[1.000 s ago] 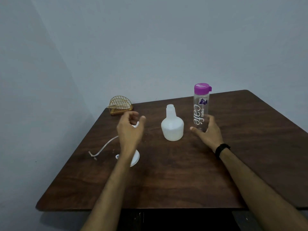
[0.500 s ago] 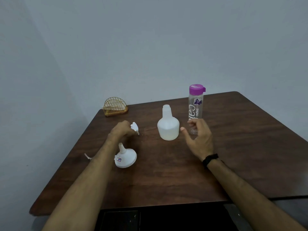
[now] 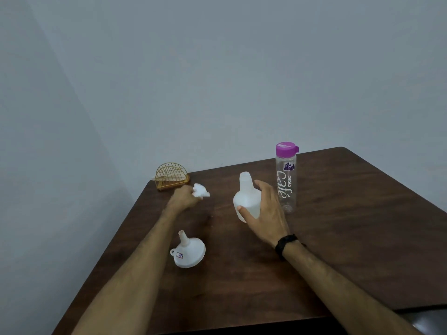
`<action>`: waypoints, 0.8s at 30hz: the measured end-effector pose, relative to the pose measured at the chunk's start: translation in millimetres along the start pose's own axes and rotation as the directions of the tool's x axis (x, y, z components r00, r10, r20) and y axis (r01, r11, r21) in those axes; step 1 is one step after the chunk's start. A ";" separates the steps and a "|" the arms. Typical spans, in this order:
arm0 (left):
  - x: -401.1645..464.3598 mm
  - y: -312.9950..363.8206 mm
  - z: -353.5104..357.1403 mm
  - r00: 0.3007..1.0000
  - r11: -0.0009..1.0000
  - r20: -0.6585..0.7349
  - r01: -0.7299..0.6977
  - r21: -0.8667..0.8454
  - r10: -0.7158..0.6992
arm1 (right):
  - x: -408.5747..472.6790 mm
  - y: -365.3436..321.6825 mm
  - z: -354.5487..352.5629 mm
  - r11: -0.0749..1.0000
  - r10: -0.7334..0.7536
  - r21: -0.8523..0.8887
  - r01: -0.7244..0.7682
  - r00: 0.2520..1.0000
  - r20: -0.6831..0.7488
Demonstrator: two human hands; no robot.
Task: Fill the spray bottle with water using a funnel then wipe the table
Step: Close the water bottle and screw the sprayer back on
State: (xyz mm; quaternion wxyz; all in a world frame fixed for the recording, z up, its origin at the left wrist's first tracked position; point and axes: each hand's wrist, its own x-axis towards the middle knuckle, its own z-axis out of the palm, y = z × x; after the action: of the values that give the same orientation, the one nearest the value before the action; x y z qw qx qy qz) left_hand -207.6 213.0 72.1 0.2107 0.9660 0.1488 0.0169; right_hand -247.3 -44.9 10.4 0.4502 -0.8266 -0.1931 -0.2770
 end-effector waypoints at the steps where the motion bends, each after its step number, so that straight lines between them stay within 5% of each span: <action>1: 0.1 6.1 -10.3 0.998 0.998 -0.065 -0.027 -0.063 0.023 | 1.3 -2.0 0.6 1.000 -0.021 0.005 0.021 0.999 -0.024; 3: 0.6 23.1 -30.8 0.985 0.935 -0.170 -0.066 -0.348 0.006 | 5.8 -8.4 1.9 0.998 -0.068 -0.015 0.067 0.994 -0.087; 6: -4.2 56.5 -57.8 0.975 0.585 -0.216 -0.147 -0.798 -0.050 | 17.4 -26.3 2.6 0.992 -0.115 -0.063 0.108 0.986 -0.124; 10: -15.2 99.5 -84.3 0.977 0.147 -0.206 -0.212 -0.966 0.054 | 36.0 -56.3 4.6 0.987 -0.156 0.041 0.156 0.988 0.006; 13: -21.3 123.2 -93.2 0.972 -0.088 -0.197 -0.187 -0.978 0.126 | 52.0 -67.1 6.3 0.985 -0.105 0.147 0.087 0.988 0.116; 18: -27.6 153.7 -101.1 0.962 -0.276 -0.251 -0.213 -0.937 0.111 | 69.1 -56.2 -3.3 0.962 -0.054 0.268 0.046 0.998 0.025; 24: -32.1 168.3 -108.6 0.952 -0.339 -0.276 -0.219 -0.915 0.133 | 94.5 -44.2 -25.7 0.942 0.106 0.327 -0.080 0.992 -0.063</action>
State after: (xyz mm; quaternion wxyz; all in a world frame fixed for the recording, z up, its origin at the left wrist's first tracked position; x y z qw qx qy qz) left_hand -201.5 101.3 241.3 0.8909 0.4079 -0.0702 0.1873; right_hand -206.7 -37.2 109.6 0.5997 -0.7379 -0.1786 -0.2528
